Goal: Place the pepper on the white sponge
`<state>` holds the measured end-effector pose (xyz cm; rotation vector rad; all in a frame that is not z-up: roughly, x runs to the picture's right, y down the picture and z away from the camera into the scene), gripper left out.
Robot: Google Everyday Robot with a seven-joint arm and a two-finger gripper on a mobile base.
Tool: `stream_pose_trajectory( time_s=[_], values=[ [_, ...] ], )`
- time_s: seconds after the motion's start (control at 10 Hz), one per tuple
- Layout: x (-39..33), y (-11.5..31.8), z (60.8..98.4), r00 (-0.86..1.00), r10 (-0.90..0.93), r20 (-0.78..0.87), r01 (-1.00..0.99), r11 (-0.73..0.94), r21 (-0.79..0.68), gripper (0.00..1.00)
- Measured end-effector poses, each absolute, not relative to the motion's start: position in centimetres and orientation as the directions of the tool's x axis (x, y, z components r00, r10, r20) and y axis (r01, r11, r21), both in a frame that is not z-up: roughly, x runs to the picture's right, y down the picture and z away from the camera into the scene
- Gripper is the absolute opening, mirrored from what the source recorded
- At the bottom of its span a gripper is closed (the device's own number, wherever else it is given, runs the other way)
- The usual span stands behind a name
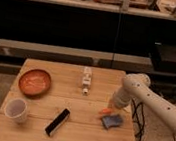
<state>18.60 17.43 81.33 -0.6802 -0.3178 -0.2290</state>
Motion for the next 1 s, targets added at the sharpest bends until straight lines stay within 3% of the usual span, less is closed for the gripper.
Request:
stream_pose_trajectory(
  time_s=[1.0],
  values=[
    [19.2, 18.6, 80.3, 0.914, -0.159, 0.373, 0.355, 0.759, -0.546, 0.00]
  ],
)
